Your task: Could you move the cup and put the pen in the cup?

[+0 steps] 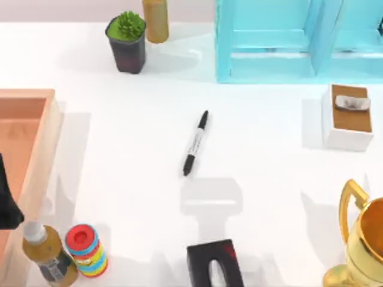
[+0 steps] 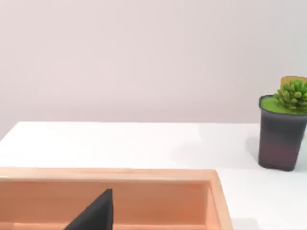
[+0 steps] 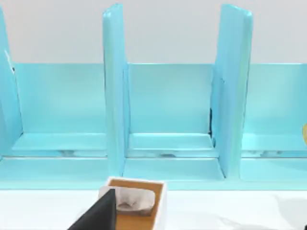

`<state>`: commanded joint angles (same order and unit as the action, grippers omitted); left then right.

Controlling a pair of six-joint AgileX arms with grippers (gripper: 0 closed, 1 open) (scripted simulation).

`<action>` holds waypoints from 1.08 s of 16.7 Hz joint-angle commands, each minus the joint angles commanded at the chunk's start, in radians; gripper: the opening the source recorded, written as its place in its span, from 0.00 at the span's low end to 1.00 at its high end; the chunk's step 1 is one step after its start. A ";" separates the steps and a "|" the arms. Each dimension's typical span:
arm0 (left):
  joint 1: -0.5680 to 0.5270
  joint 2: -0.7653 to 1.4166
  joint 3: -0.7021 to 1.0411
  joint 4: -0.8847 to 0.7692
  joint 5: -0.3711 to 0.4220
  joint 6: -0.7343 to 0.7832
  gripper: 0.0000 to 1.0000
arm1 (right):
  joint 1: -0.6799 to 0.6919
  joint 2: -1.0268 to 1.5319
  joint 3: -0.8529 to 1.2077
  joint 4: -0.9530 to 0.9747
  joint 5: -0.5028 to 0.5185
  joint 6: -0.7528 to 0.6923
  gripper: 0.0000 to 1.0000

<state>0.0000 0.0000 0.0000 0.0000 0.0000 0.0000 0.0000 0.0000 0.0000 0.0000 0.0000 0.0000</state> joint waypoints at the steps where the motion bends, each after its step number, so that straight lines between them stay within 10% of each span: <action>1: 0.000 0.000 0.000 0.000 0.000 0.000 1.00 | 0.000 0.000 0.000 0.000 0.000 0.000 1.00; 8: 0.035 0.222 0.218 -0.191 -0.001 0.037 1.00 | 0.000 0.000 0.000 0.000 0.000 0.000 1.00; 18: 0.148 1.203 0.982 -0.870 -0.001 0.160 1.00 | 0.000 0.000 0.000 0.000 0.000 0.000 1.00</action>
<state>0.1478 1.2026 0.9816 -0.8705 -0.0013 0.1598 0.0000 0.0000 0.0000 0.0000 0.0000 0.0000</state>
